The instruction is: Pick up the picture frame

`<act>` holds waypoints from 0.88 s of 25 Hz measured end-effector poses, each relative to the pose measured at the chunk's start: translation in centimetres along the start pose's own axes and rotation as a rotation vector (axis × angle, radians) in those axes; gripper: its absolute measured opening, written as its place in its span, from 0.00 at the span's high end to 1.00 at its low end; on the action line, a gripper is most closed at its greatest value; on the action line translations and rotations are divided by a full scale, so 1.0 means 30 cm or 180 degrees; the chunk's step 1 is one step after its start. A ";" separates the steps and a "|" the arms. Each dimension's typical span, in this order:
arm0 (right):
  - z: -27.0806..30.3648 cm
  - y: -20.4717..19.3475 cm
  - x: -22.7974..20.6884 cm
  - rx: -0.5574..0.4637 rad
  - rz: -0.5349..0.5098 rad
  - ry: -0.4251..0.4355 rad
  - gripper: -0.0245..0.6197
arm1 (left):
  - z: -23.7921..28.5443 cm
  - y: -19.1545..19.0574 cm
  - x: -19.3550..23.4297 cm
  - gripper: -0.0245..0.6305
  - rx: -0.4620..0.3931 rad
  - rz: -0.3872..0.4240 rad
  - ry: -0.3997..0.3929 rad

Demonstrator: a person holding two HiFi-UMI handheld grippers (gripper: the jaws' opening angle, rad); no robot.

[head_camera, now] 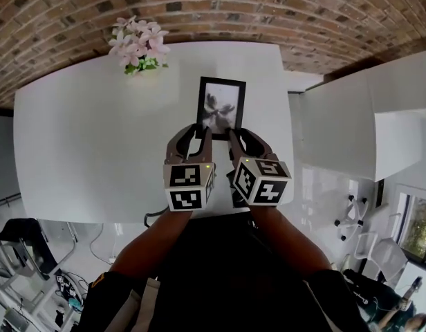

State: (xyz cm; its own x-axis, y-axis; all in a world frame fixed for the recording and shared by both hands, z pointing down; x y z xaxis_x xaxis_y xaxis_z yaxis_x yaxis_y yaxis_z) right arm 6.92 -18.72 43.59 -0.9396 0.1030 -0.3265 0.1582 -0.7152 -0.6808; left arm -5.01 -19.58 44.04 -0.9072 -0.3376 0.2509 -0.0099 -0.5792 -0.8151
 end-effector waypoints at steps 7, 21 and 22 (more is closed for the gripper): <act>-0.166 0.007 0.015 -0.0219 -0.0118 0.0046 0.80 | -0.133 0.024 -0.099 0.81 -0.0238 0.0022 -0.0025; -0.540 -0.069 -0.030 -0.0519 -0.0337 0.0332 0.82 | -0.430 -0.023 -0.378 0.82 -0.0606 0.0053 0.0164; -0.568 -0.076 -0.036 -0.0548 -0.0362 0.0348 0.82 | -0.448 -0.029 -0.401 0.82 -0.0630 0.0053 0.0176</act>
State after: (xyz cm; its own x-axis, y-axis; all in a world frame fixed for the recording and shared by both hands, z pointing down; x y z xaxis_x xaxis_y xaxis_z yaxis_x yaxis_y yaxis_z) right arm 12.75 -5.43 34.31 -0.9173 0.2574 -0.3040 0.1113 -0.5671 -0.8161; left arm 0.24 -5.04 34.70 -0.9296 -0.3015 0.2118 -0.0720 -0.4149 -0.9070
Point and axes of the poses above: the fingertips, and each gripper's own axes: z forward along the fingers, x to its left, y out of its top, the point moved 4 cm from there along -z, backward along the fingers, and after that the axes turned 4 degrees about z, right-handed, at the moved point
